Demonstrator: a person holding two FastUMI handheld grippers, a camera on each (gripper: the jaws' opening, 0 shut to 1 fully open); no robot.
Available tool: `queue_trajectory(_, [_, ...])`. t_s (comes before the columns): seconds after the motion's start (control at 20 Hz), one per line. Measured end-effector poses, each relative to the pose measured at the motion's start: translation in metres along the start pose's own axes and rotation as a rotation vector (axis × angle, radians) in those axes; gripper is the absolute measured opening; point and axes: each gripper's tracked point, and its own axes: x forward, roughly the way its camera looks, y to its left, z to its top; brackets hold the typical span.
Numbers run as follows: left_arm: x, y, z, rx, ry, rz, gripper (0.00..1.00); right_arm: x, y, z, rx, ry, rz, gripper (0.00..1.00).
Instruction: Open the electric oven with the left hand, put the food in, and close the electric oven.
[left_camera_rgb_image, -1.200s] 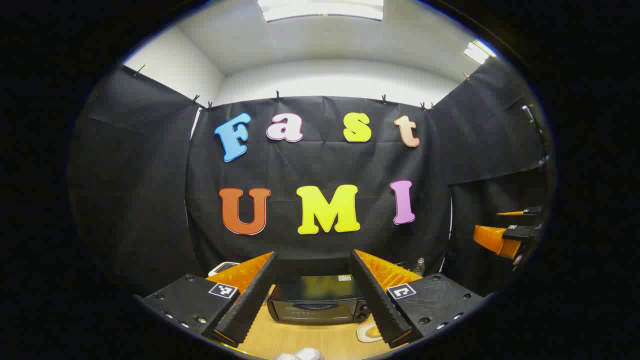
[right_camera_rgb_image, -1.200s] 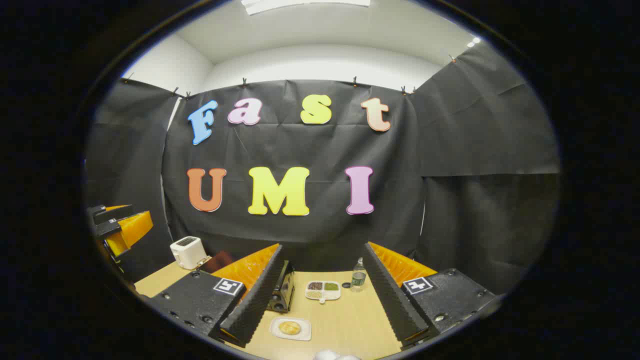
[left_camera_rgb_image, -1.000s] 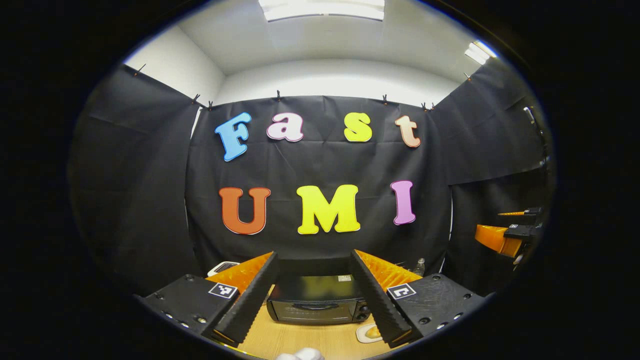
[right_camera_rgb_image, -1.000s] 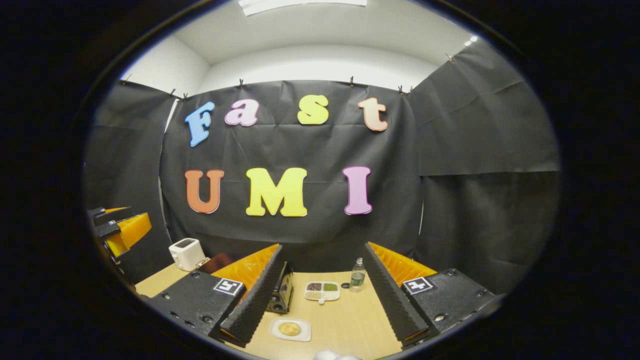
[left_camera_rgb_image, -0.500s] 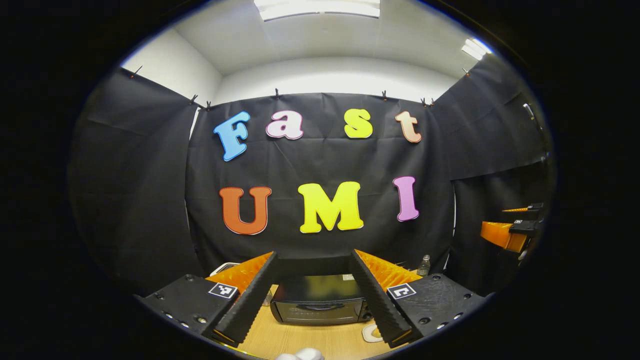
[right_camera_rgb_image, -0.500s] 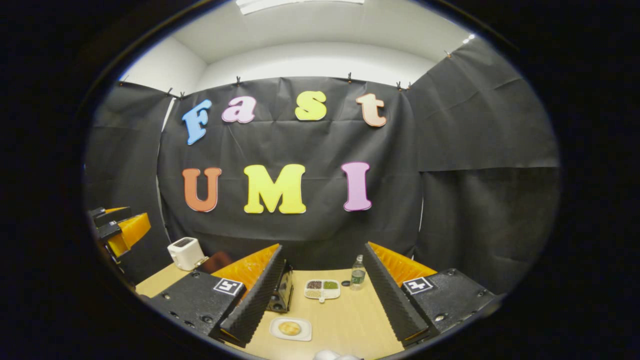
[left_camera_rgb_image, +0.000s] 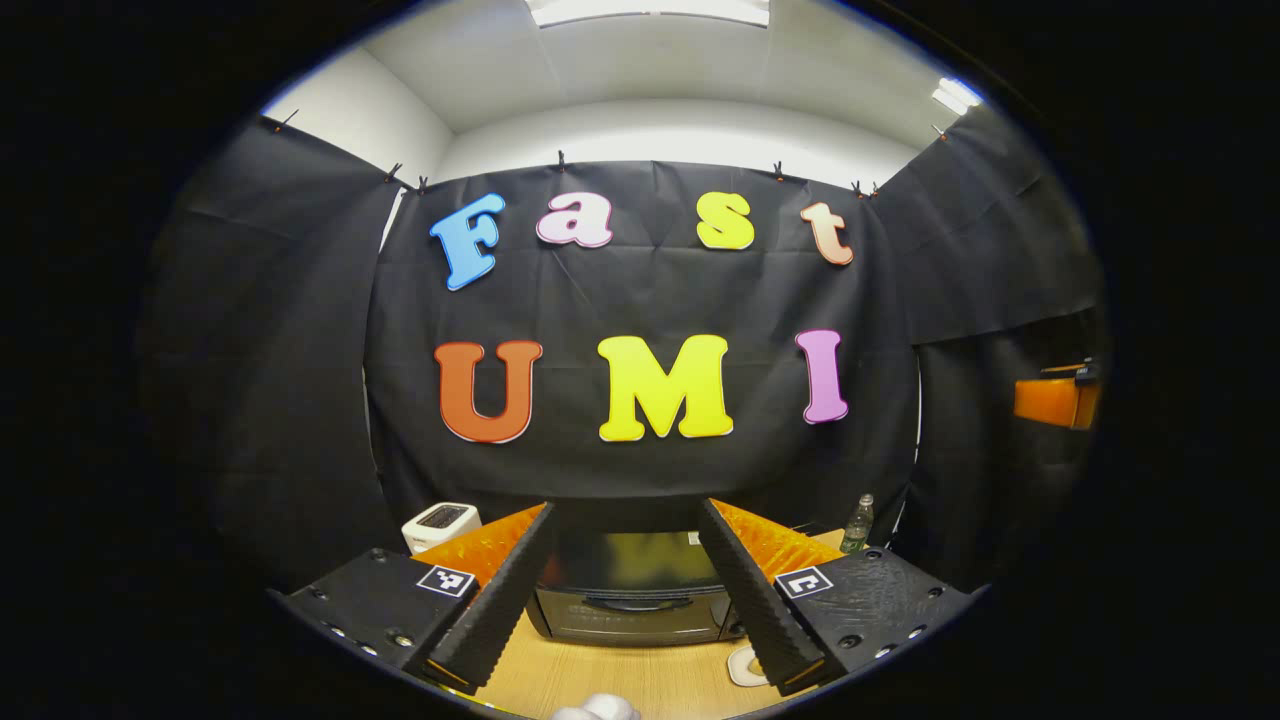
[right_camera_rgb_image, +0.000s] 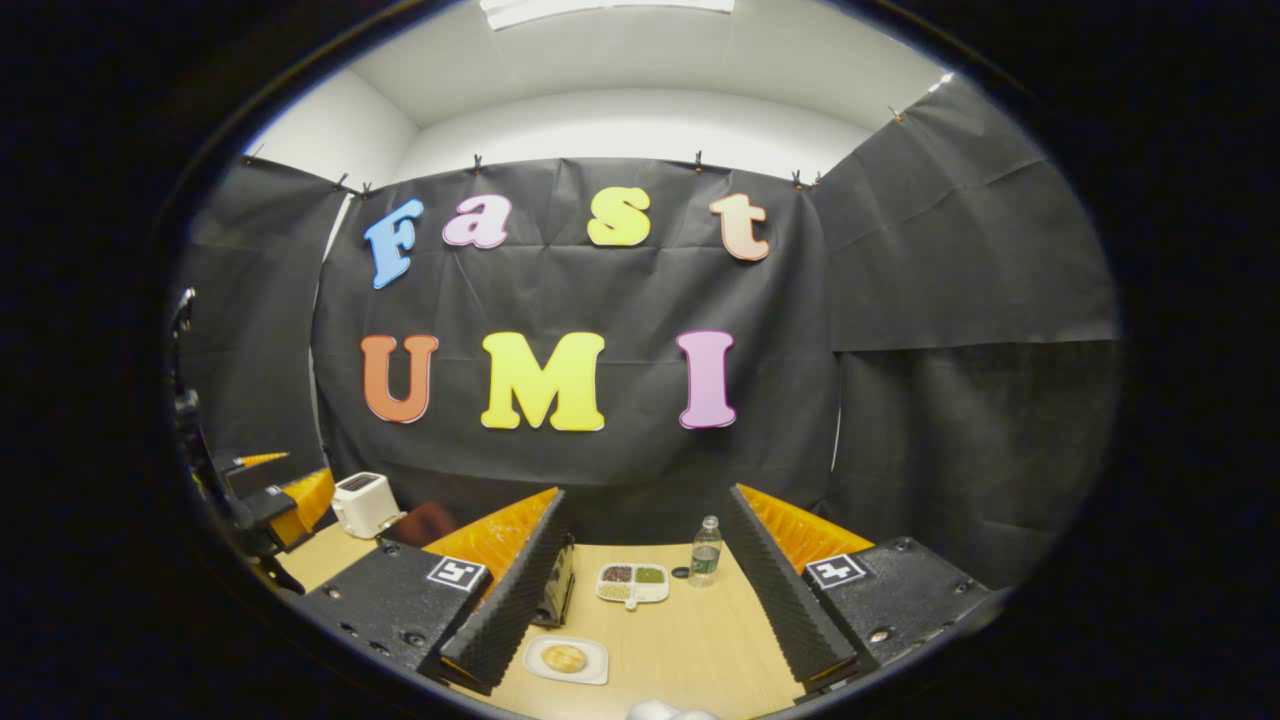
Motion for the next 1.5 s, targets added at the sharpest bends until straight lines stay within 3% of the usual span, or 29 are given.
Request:
queue_trajectory(0.6, [0.083,-0.026,-0.160,0.011,0.201,-0.034,0.95,0.002,-0.034,-0.036,-0.081,0.099,-0.072,0.98])
queue_trajectory(1.0, [0.134,-0.010,-0.208,0.033,0.285,-0.002,0.96,0.017,-0.038,-0.053,-0.074,0.158,-0.091,0.98])
queue_trajectory(1.5, [0.123,-0.010,-0.216,0.031,0.324,-0.002,0.99,0.027,-0.034,-0.063,-0.039,0.182,-0.071,0.98])
